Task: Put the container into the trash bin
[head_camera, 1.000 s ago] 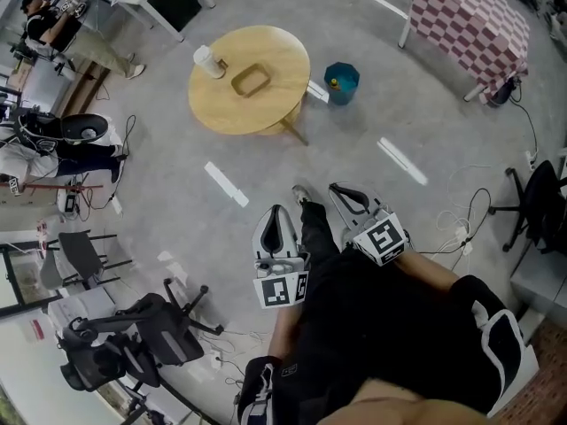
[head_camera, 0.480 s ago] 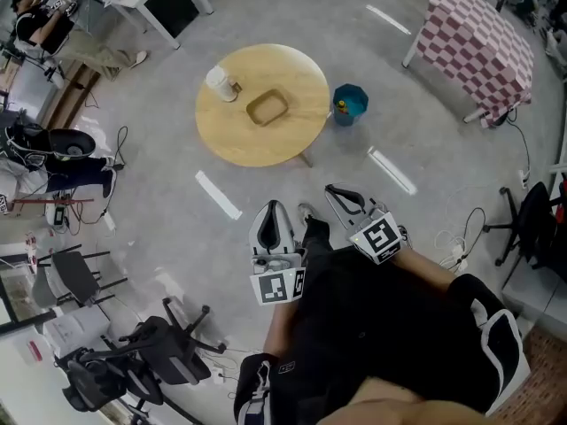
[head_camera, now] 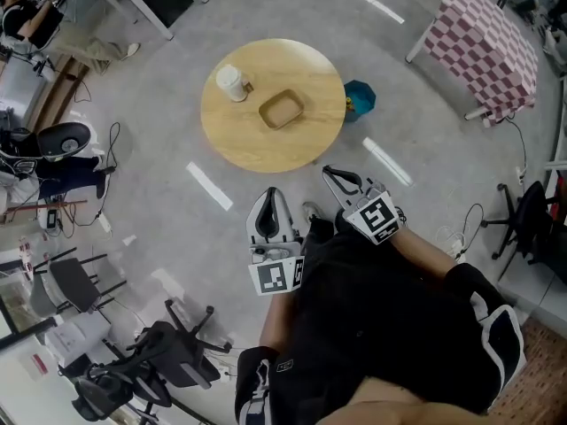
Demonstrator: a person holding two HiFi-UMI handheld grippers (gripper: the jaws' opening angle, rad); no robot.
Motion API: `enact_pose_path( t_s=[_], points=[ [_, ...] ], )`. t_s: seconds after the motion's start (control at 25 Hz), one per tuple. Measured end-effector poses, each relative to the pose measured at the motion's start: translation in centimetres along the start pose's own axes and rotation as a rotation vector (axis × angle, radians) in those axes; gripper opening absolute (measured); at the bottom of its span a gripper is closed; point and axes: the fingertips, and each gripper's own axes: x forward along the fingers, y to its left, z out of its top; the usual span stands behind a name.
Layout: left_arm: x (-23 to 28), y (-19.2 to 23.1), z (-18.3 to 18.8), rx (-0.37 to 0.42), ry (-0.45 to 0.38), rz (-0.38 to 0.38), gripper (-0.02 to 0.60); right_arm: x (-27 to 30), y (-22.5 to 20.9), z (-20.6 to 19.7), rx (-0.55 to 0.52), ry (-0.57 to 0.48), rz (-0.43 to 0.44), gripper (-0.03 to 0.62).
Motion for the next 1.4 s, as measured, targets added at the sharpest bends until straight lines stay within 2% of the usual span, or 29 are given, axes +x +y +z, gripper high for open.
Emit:
enact_pose_path(
  t_s=[0.24,0.6,0.76,0.96,1.12,1.28,1.4],
  points=[
    [1.8,2.0,-1.1,-0.024,0.02,0.013,0.009,3.8,-1.3,-1.0,-0.032,0.061,0.027,0.026],
    [6.9,3.7,-2.5,-0.025,0.056,0.058,0.009,10.4,-5.1,-5.1,-0.115,0.24,0.168,0.029],
    [10.2,4.7,-3.1,-0.042,0.068,0.087,0.009,14.0,-6.9,-7.3,-0.158,0.341,0.257,0.029],
    [14.4,5.3,-5.0,-0.034,0.11,0.128,0.009,18.4,-9.8,-12.2,-0.289,0.473,0.347,0.034],
    [17.4,6.1,-6.6,-0.052,0.137,0.156,0.01,22.3,-11.9,-16.7,-0.447,0.578,0.413,0.04],
    [19.4,7.3,-7.8,-0.069,0.158,0.173,0.009,26.0,-13.2,-20.8,-0.62,0.667,0.46,0.082],
    [20.6,7.8,-8.2,-0.069,0.166,0.188,0.009,27.6,-14.0,-23.7,-0.708,0.722,0.493,0.112]
  ],
)
